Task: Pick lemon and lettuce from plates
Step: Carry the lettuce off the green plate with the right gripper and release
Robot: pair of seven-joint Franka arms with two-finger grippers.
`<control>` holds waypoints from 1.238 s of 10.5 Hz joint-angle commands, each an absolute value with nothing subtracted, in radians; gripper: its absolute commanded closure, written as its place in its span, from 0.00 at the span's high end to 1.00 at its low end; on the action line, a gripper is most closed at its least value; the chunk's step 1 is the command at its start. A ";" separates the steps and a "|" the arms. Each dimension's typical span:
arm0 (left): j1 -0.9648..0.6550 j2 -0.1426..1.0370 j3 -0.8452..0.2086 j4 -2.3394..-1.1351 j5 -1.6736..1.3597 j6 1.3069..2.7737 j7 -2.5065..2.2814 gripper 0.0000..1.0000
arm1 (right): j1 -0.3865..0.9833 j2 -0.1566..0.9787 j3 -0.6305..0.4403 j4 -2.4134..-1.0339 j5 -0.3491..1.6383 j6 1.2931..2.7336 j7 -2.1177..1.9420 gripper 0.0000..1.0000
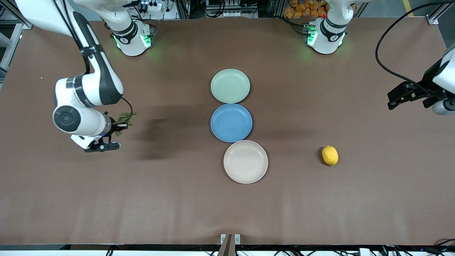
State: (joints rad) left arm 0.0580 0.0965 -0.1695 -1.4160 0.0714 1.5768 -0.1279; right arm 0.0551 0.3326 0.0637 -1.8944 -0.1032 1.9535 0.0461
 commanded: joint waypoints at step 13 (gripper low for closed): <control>0.114 0.054 -0.255 -1.463 0.021 1.566 -0.115 1.00 | 0.044 0.337 -0.014 -1.659 -0.075 1.852 -0.017 1.00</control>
State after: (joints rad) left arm 0.1258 0.0659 -0.2541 -1.4469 0.0326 1.5743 -0.1183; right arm 0.0492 0.3410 -0.0134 -1.7211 -0.0977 1.8998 0.0014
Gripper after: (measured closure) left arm 0.000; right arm 0.000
